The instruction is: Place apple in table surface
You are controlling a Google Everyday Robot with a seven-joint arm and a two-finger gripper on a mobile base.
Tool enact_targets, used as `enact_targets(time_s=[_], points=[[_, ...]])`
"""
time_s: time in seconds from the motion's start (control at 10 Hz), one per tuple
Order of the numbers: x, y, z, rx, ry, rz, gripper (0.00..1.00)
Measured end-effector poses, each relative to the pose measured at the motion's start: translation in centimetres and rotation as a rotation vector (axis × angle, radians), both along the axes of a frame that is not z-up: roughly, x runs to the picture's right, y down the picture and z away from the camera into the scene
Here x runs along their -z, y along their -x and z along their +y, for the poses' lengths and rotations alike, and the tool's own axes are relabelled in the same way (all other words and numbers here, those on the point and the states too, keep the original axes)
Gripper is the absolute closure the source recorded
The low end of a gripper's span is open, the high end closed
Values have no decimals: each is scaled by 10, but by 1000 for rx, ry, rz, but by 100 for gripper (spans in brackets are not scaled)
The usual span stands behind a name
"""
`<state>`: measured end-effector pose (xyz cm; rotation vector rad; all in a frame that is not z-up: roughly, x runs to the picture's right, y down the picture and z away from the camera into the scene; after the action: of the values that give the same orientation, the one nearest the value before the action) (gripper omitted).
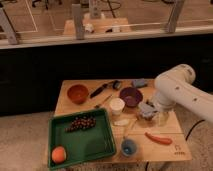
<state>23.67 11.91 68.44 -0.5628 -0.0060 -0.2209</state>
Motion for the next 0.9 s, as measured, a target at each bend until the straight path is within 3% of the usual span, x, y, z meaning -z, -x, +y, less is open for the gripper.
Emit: enact_targets(time_s=[0.4, 0.6, 0.8, 0.9], points=[[14, 100, 33, 306, 17, -219, 20], [30, 154, 59, 490, 29, -378, 20], [49, 195, 85, 642, 38, -522, 20], [55, 207, 94, 691, 38, -564, 20]])
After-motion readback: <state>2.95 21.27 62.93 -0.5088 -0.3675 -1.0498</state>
